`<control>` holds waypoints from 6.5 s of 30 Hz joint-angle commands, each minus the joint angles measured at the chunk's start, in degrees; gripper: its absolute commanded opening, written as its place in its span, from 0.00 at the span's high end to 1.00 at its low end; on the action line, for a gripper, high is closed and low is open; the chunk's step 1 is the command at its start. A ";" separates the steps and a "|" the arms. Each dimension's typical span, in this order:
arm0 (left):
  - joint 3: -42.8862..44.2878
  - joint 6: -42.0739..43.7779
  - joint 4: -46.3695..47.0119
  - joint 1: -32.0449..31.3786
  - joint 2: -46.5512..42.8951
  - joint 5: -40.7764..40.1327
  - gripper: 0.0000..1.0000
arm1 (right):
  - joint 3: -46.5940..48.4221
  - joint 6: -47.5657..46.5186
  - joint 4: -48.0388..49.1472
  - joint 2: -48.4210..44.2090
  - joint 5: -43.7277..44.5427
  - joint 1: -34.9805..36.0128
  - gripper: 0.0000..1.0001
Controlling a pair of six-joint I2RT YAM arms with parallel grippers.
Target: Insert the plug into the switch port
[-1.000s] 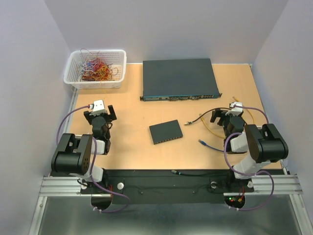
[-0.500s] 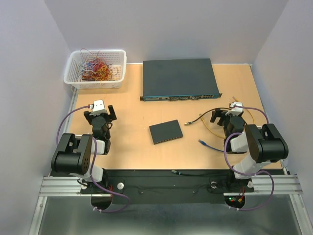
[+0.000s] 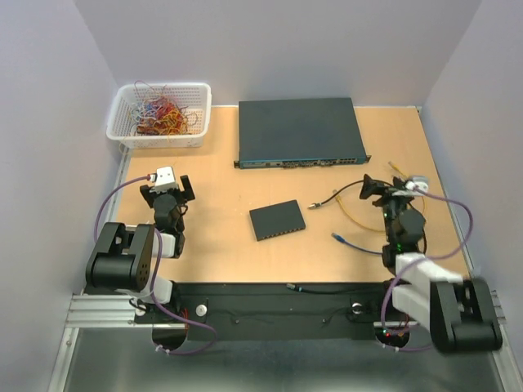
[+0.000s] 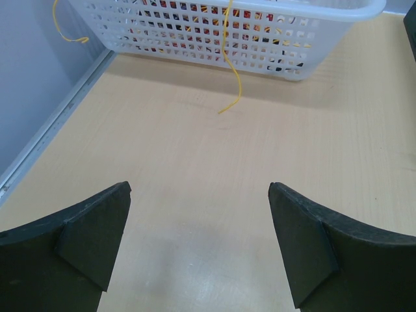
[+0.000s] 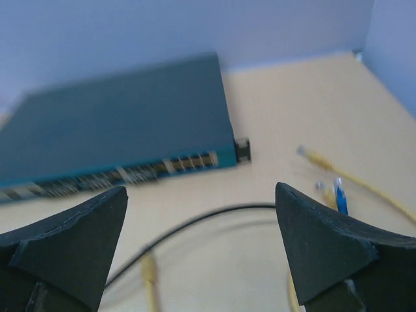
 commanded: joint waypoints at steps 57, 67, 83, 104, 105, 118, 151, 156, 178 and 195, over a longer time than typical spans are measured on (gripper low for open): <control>20.27 -28.19 -45.23 -15.99 -26.48 11.65 0.13 | 46.55 26.77 -80.97 23.60 -3.69 17.36 0.24; 20.01 -28.02 -50.06 -19.32 -30.35 11.65 0.15 | 49.01 27.21 -79.30 30.02 -2.97 17.88 0.39; 16.06 -33.19 -39.11 -22.84 -31.58 25.60 0.18 | 48.93 30.54 -76.58 23.98 -4.47 20.78 1.00; 10.07 -32.85 -6.21 -38.31 -15.68 35.12 0.24 | 40.14 42.94 -56.63 5.50 -26.96 20.78 1.00; 10.95 -32.07 -6.47 -38.66 -14.97 34.25 0.24 | 40.14 42.94 -56.54 5.32 -27.66 20.78 1.00; 18.42 -28.72 -10.78 -42.00 -5.57 28.97 0.23 | 38.82 42.94 -56.27 4.53 -31.62 20.78 1.00; 31.96 -10.08 -51.28 -44.64 -13.11 28.09 1.00 | 42.15 21.07 -58.03 -2.75 -52.97 20.78 0.11; 33.02 -15.35 -62.08 -44.47 -19.17 31.15 1.00 | 47.77 14.48 -58.12 -8.12 -59.11 20.78 0.10; 39.52 -23.53 -82.94 -44.55 -38.26 48.12 1.00 | 60.62 8.75 -58.38 4.09 -88.15 29.57 0.40; 44.88 -19.93 -86.71 -44.55 -36.94 44.44 1.00 | 55.78 9.45 -58.73 8.22 -83.39 34.06 0.52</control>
